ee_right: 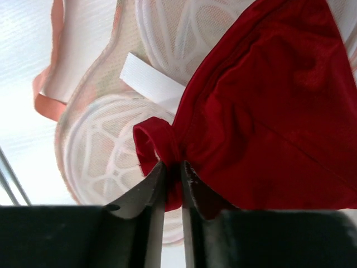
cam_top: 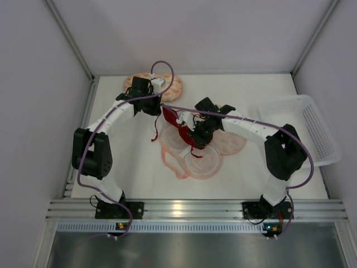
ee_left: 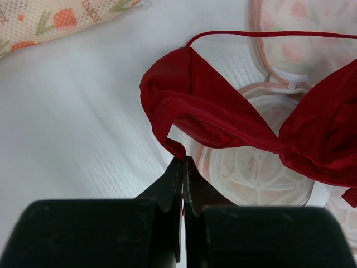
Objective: Place the bra in the laundry bag and zip it closed
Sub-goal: Adjust the bra in the laundry bag.
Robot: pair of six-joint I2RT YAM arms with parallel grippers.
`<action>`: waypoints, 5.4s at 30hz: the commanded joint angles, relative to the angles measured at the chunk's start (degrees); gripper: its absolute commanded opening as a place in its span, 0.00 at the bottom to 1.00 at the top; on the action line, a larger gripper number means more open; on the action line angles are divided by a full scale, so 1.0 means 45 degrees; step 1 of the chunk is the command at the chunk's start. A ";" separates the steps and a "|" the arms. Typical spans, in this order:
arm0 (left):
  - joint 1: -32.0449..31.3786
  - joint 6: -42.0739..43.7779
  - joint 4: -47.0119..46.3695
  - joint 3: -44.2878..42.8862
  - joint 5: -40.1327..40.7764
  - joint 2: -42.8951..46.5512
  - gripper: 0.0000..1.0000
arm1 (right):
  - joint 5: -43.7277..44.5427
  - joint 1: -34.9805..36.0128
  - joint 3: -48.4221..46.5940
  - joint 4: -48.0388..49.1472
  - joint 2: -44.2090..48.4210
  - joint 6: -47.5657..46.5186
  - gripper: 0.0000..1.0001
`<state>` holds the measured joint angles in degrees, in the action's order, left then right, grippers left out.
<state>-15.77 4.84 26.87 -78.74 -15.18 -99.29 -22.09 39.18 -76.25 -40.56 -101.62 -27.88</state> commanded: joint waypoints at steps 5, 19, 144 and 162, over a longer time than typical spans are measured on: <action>0.0086 0.0428 -0.0034 -0.0471 -0.0201 0.0130 0.00 | -0.0540 -0.0541 -0.0888 -0.1124 0.0940 -0.0250 0.00; -0.0069 0.2263 -0.0054 -0.3067 -0.2505 -0.0787 0.00 | -0.1382 -0.3666 -0.0361 -0.2335 0.5589 -0.0640 0.00; -0.8509 0.7556 -0.6222 0.5565 0.4272 0.2827 0.00 | -0.7766 -0.5385 0.4794 0.1510 0.5099 0.4494 0.43; -0.7023 0.8182 -0.7515 0.5291 0.3608 0.0540 0.00 | -0.8121 -0.4098 0.6319 0.5593 0.2920 0.7874 0.31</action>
<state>-47.79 40.75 -3.03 -53.04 0.95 -96.82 -58.67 18.46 -47.99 -20.32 -85.80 6.35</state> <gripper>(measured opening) 0.032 0.321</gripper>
